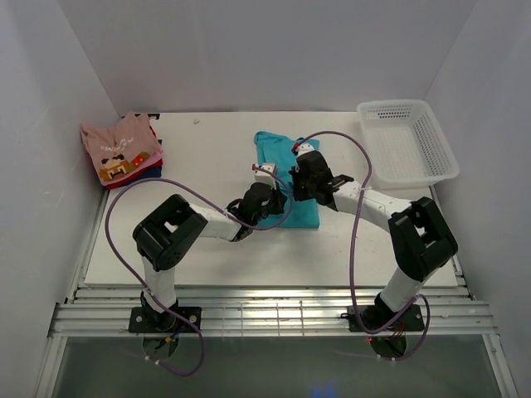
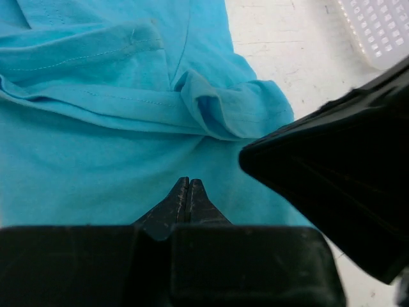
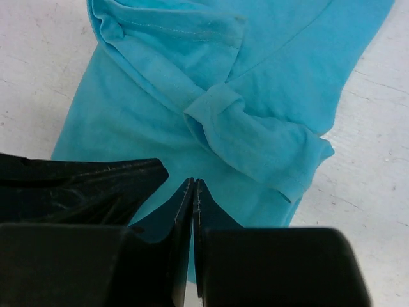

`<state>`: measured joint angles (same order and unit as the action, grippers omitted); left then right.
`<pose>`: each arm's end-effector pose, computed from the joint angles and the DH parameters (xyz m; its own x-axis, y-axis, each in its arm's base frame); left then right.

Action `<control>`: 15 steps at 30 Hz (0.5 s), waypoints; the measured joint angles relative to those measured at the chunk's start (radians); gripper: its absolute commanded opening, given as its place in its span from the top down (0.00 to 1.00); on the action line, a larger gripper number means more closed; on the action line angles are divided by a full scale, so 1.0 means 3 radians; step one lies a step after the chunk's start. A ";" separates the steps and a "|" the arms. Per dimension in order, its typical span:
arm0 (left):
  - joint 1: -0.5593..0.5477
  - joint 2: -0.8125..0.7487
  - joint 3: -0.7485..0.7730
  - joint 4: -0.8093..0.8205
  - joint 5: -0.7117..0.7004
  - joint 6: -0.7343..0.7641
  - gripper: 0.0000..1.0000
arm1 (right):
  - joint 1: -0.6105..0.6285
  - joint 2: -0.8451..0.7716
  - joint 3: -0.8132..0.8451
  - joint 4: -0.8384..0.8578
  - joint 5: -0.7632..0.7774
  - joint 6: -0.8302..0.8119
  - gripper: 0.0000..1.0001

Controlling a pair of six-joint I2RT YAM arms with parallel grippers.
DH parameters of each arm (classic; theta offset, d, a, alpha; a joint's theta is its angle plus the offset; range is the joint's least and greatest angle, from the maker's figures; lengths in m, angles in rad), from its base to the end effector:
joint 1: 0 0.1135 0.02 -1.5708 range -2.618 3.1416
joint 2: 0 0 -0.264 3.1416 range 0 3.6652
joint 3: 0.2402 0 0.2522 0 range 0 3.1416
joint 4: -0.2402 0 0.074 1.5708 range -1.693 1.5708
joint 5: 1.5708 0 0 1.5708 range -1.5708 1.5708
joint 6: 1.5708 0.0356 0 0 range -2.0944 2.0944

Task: Fold and stack the t-shirts
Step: Fold the folded rectangular tshirt in 1/3 of the way

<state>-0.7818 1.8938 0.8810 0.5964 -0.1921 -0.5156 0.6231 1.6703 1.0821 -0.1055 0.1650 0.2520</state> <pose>0.2773 -0.2658 0.1437 -0.5296 -0.1562 -0.8337 0.3524 0.8536 -0.3837 0.3016 0.2095 0.2204 -0.6208 -0.1432 -0.7708 -0.3287 0.9402 0.0900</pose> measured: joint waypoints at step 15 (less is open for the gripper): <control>-0.0025 0.0003 -0.0173 0.0085 0.0005 -0.0201 1.00 | 0.0000 0.0473 0.0141 0.0061 -0.0122 0.0023 0.92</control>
<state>-0.7895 1.8946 0.8291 0.6220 -0.1905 -0.5758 0.6231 1.8122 1.1244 -0.0872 0.1284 0.2588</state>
